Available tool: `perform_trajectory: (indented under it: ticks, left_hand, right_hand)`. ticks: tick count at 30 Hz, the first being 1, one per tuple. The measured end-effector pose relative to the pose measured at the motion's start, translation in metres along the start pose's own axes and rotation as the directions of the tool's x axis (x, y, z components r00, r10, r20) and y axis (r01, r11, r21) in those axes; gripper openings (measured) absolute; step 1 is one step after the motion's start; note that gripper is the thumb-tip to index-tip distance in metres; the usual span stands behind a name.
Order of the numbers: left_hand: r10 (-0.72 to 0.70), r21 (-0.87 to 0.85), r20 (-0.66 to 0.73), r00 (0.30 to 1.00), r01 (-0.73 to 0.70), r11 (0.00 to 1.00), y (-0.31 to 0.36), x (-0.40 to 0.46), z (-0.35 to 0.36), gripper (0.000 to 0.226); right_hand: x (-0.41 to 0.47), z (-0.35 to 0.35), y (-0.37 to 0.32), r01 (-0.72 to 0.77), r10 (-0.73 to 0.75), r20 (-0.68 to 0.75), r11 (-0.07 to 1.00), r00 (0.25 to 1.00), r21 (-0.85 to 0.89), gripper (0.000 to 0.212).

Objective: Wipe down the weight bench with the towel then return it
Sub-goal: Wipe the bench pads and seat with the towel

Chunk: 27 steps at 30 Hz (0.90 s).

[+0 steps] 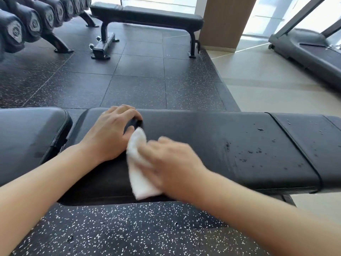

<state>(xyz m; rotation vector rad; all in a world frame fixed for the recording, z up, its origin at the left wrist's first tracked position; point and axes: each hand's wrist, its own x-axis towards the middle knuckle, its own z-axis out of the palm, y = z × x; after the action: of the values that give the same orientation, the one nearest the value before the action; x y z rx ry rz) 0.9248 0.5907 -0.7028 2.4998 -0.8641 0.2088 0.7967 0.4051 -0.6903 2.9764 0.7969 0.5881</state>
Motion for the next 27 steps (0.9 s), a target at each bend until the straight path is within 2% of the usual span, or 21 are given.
perform_trajectory:
  ticks: [2,3,4,5,6,7,9,10,11,12,14,15,17,19,21,22,23,24,25,26,27]
  left_hand:
    - [0.0,-0.009,0.001,1.0,0.0,1.0,-0.001,-0.001,0.0,0.036]
    - [0.002,-0.012,0.003,1.0,-0.002,1.0,-0.001,-0.001,0.0,0.036]
    - [0.006,-0.013,0.005,1.0,-0.005,1.0,-0.001,-0.001,0.0,0.036]
    - [0.007,-0.009,0.005,1.0,-0.006,1.0,-0.001,-0.001,0.0,0.036]
    - [0.004,-0.002,0.002,1.0,-0.004,1.0,-0.001,-0.001,0.001,0.036]
    - [0.0,0.004,-0.001,1.0,0.0,1.0,0.0,-0.001,0.001,0.036]
    - [-0.008,-0.002,-0.006,1.0,0.008,1.0,0.0,-0.002,0.001,0.035]
    - [-0.007,-0.008,-0.008,1.0,0.007,1.0,0.0,-0.002,0.0,0.034]
    - [-0.005,-0.011,-0.008,1.0,0.005,1.0,0.0,-0.002,0.001,0.033]
    - [-0.004,-0.012,-0.009,1.0,0.004,1.0,0.0,-0.002,0.001,0.033]
    - [-0.012,-0.008,-0.009,1.0,0.011,1.0,0.0,-0.001,0.001,0.033]
    - [-0.013,-0.004,-0.011,1.0,0.013,1.0,0.001,-0.001,0.001,0.034]
    - [-0.011,-0.003,-0.02,1.0,0.011,1.0,0.002,0.0,0.001,0.036]
    - [-0.011,-0.009,-0.027,1.0,0.011,1.0,0.003,0.0,0.001,0.038]
    - [-0.011,-0.006,-0.024,1.0,0.011,1.0,0.003,0.0,0.0,0.038]
    - [-0.012,0.0,-0.021,1.0,0.012,1.0,0.003,0.0,0.0,0.038]
    - [-0.016,0.006,-0.016,1.0,0.016,1.0,0.004,0.0,-0.001,0.037]
    - [-0.02,0.011,-0.011,1.0,0.02,1.0,0.005,0.0,-0.001,0.037]
    - [-0.023,0.013,-0.01,1.0,0.023,1.0,0.005,0.0,-0.001,0.036]
    - [-0.025,0.014,-0.013,1.0,0.025,1.0,0.006,-0.001,-0.001,0.036]
    - [-0.025,0.013,-0.015,1.0,0.025,1.0,0.006,-0.002,-0.002,0.036]
  right_hand:
    - [-0.015,-0.003,-0.003,0.158,-0.156,-0.029,0.961,0.987,0.226,0.02]
    - [-0.013,-0.005,0.008,0.164,-0.167,-0.015,0.945,0.986,0.282,0.015]
    - [-0.007,-0.003,0.026,0.14,-0.14,-0.018,0.957,0.99,0.254,0.015]
    - [0.003,0.003,0.049,0.063,-0.061,-0.021,0.984,0.998,0.168,0.017]
    - [0.015,0.007,0.078,-0.085,0.084,0.015,0.993,0.996,0.086,0.021]
    - [0.024,0.009,0.109,-0.241,0.238,0.068,0.97,0.969,0.028,0.025]
    - [0.034,0.014,0.161,-0.503,0.503,0.111,0.864,0.857,-0.027,0.031]
    - [0.037,0.018,0.173,-0.567,0.568,0.106,0.823,0.816,-0.043,0.032]
    - [0.04,0.018,0.171,-0.581,0.583,0.091,0.812,0.807,-0.05,0.033]
    - [0.039,0.019,0.159,-0.562,0.565,0.092,0.825,0.82,-0.055,0.035]
    - [0.03,0.022,0.114,-0.439,0.441,0.051,0.897,0.896,-0.051,0.047]
    - [0.021,0.016,0.085,-0.346,0.346,-0.001,0.938,0.938,0.006,0.045]
    - [-0.004,0.001,0.032,-0.129,0.135,-0.026,0.975,0.99,0.182,0.023]
    - [-0.026,-0.007,0.011,0.067,-0.077,0.028,0.965,0.997,0.255,0.024]
    - [-0.023,-0.005,0.035,0.057,-0.083,0.095,0.966,0.992,0.253,0.024]
    - [-0.013,0.0,0.056,0.045,-0.058,0.097,0.99,0.994,0.137,0.019]
    - [0.001,0.009,0.083,0.021,-0.018,0.175,1.0,0.984,-0.019,0.02]
    - [0.013,0.016,0.112,-0.121,0.139,0.186,0.987,0.973,-0.105,0.03]
    - [0.023,0.017,0.136,-0.339,0.348,0.167,0.937,0.922,-0.082,0.036]
    - [0.031,0.012,0.154,-0.522,0.518,0.16,0.853,0.84,-0.017,0.036]
    - [0.035,0.01,0.16,-0.566,0.566,0.076,0.824,0.821,-0.021,0.035]
